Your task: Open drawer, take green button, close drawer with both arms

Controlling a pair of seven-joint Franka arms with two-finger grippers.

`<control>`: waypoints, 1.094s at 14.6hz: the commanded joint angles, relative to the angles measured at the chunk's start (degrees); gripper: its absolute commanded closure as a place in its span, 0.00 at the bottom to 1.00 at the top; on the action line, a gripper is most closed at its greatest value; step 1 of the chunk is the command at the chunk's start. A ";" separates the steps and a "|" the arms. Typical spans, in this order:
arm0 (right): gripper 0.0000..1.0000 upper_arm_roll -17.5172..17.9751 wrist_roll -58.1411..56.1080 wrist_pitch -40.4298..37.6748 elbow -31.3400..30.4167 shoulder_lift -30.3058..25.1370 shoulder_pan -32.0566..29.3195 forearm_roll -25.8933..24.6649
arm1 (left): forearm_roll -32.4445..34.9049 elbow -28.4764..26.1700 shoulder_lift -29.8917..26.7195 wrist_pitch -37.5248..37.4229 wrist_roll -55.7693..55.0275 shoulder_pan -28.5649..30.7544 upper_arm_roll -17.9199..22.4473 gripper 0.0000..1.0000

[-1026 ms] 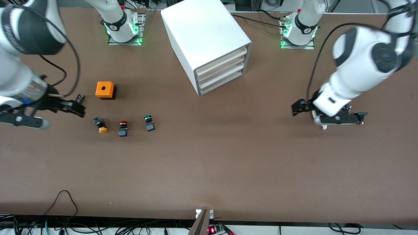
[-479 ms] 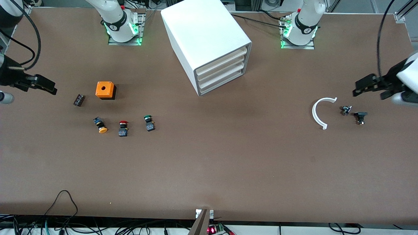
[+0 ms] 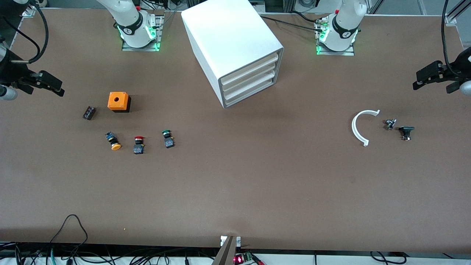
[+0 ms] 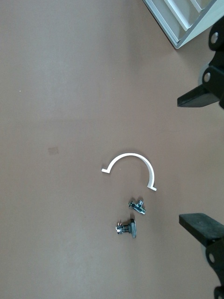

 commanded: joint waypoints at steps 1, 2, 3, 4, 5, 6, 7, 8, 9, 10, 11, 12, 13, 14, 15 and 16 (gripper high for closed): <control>0.00 0.26 0.98 1.06 -1.10 -1.22 -0.23 0.29 | 1.39 -0.94 -0.36 -0.05 1.22 -0.16 0.08 0.00; 0.00 0.26 0.19 0.97 -0.05 -0.70 -0.23 0.29 | 1.39 -0.93 -0.18 0.03 1.22 0.11 0.08 0.00; 0.00 0.26 -1.29 0.97 0.92 -0.17 -0.32 0.11 | 1.39 -0.93 -0.18 0.03 1.22 0.20 0.08 0.00; 0.00 0.26 -3.83 0.97 1.01 -0.08 -0.32 0.11 | 1.39 -0.85 -0.18 0.03 1.22 0.20 0.08 0.00; 0.00 0.17 -5.68 0.97 1.10 0.27 -0.49 0.29 | 1.39 -0.85 -0.18 0.03 1.22 0.20 -0.01 0.00; 0.00 0.17 -5.79 0.97 0.84 0.62 -0.49 0.38 | 1.39 -0.85 -0.18 -0.05 1.22 0.20 -0.01 0.00; 0.00 0.17 -5.36 1.23 1.01 0.89 -0.58 0.55 | 1.39 -0.85 -0.18 0.03 1.22 0.20 -0.01 0.00; 0.00 0.17 -5.09 1.15 1.10 1.24 -0.49 0.55 | 1.39 -0.76 -0.18 0.03 1.22 0.20 -0.10 0.00; 0.00 0.26 -5.00 0.89 1.10 1.33 -0.23 0.38 | 1.39 -0.85 -0.18 0.03 1.22 0.20 -0.19 0.00; 0.00 0.26 -4.91 1.23 1.10 1.59 -0.32 0.46 | 1.39 -0.76 -0.18 0.03 1.14 0.11 -0.45 0.00; 0.00 0.26 -4.91 1.67 1.10 1.86 -0.32 0.55 | 1.57 -0.76 -0.10 0.03 0.87 0.02 -0.71 0.00; 0.00 0.26 -4.82 1.76 1.10 1.86 -0.32 0.55 | 1.48 -0.76 -0.09 -0.05 0.70 0.02 -0.80 0.00; 0.00 0.26 -4.91 1.85 1.10 1.86 -0.32 0.55 | 1.39 -0.76 -0.09 -0.14 0.78 0.11 -0.63 0.00; 0.00 0.26 -4.82 1.85 1.19 1.86 -0.32 0.55 | 1.39 -0.76 -0.01 -0.14 0.78 0.02 -0.54 0.00; 0.00 0.26 -4.82 1.85 1.45 1.77 -0.32 0.55 | 1.39 -0.76 -0.01 -0.14 0.70 0.11 -0.54 0.00; 0.00 0.26 -4.82 1.85 1.46 1.77 -0.41 0.55 | 1.39 -0.76 -0.01 -0.23 0.70 0.11 -0.54 0.00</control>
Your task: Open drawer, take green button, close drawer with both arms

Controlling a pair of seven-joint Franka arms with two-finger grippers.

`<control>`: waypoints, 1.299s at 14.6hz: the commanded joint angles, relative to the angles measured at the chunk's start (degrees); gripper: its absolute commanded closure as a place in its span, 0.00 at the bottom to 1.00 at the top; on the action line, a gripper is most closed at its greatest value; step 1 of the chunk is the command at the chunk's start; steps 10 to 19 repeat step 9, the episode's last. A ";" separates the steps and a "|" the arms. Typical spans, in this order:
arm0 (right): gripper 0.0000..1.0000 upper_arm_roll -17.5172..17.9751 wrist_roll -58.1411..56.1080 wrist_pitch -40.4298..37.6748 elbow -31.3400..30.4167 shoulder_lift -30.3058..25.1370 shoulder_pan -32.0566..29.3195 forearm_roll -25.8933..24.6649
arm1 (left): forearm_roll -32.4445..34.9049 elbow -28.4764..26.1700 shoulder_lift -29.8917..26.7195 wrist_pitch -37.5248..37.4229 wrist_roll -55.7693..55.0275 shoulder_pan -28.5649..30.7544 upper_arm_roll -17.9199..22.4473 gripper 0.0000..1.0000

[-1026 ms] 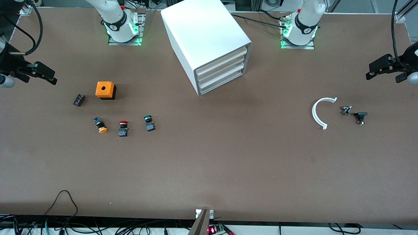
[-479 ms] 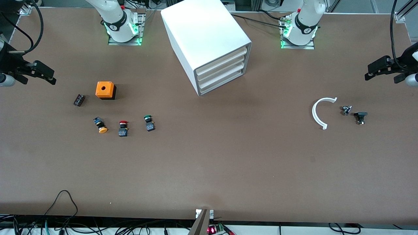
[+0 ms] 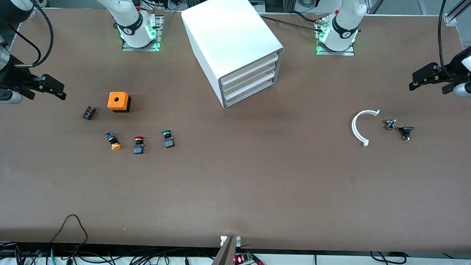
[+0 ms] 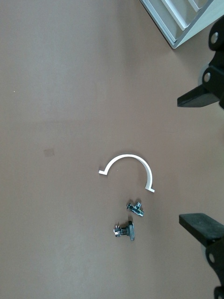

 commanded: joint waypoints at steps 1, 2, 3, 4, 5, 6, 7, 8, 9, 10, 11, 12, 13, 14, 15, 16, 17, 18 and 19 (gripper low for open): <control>0.00 0.21 -0.89 -0.32 1.09 0.07 -0.50 0.55 | 1.36 -0.08 -0.16 -0.32 0.53 0.04 -0.23 0.00; 0.00 0.21 -0.89 -0.32 1.35 0.07 -0.85 0.55 | 1.36 -0.08 -0.24 -0.32 0.44 -0.04 -0.23 0.00; 0.00 0.39 -0.89 -0.24 2.05 0.24 -1.11 0.64 | 1.36 -0.08 -0.24 -0.32 0.44 -0.04 -0.23 0.00; 0.00 0.65 -0.81 -0.24 2.49 0.77 -1.64 0.99 | 1.36 -0.08 -0.24 -0.41 0.44 -0.04 -0.23 0.00; 0.00 0.91 -0.81 -0.32 3.28 1.38 -1.99 1.60 | 1.36 -0.08 -0.24 -0.41 0.44 -0.04 -0.23 0.00; 0.00 1.27 -0.81 -0.24 3.55 1.48 -2.52 1.87 | 1.36 -0.08 -0.24 -0.41 0.35 -0.04 -0.23 0.00; 0.00 1.79 -0.81 -0.24 3.64 1.48 -3.30 1.87 | 1.36 -0.08 -0.24 -0.41 0.35 -0.04 -0.31 0.00; 0.00 1.97 -0.89 -0.24 3.99 1.48 -3.49 1.96 | 1.36 -0.08 -0.24 -0.41 0.35 -0.04 -0.32 0.00; 0.00 2.06 -0.89 -0.32 3.99 1.48 -3.75 1.96 | 1.36 -0.08 -0.24 -0.41 0.35 -0.04 -0.23 0.00; 0.00 2.06 -0.89 -0.32 3.99 1.48 -3.75 1.96 | 1.36 -0.08 -0.24 -0.41 0.35 -0.04 -0.23 0.00; 0.00 2.06 -0.89 -0.32 3.99 1.48 -3.75 1.96 | 1.36 -0.08 -0.24 -0.41 0.35 -0.04 -0.23 0.00; 0.00 2.06 -0.89 -0.32 3.99 1.48 -3.75 1.96 | 1.36 -0.08 -0.24 -0.41 0.35 -0.04 -0.23 0.00; 0.00 2.06 -0.89 -0.32 3.99 1.48 -3.75 1.96 | 1.36 -0.08 -0.24 -0.41 0.35 -0.04 -0.23 0.00; 0.00 2.06 -0.89 -0.32 3.99 1.48 -3.75 1.96 | 1.36 -0.08 -0.24 -0.41 0.35 -0.04 -0.23 0.00; 0.00 2.06 -0.89 -0.32 3.99 1.48 -3.75 1.96 | 1.36 -0.08 -0.24 -0.41 0.35 -0.04 -0.23 0.00; 0.00 2.06 -0.89 -0.32 3.99 1.48 -3.75 1.96 | 1.36 -0.08 -0.24 -0.41 0.35 -0.04 -0.23 0.00; 0.00 2.06 -0.89 -0.32 3.99 1.48 -3.75 1.96 | 1.36 -0.08 -0.24 -0.41 0.35 -0.04 -0.23 0.00; 0.00 2.06 -0.89 -0.32 3.99 1.48 -3.75 1.96 | 1.36 -0.08 -0.24 -0.41 0.35 -0.04 -0.23 0.00; 0.00 2.06 -0.89 -0.32 3.99 1.48 -3.75 1.96 | 1.36 -0.08 -0.24 -0.41 0.35 -0.04 -0.23 0.00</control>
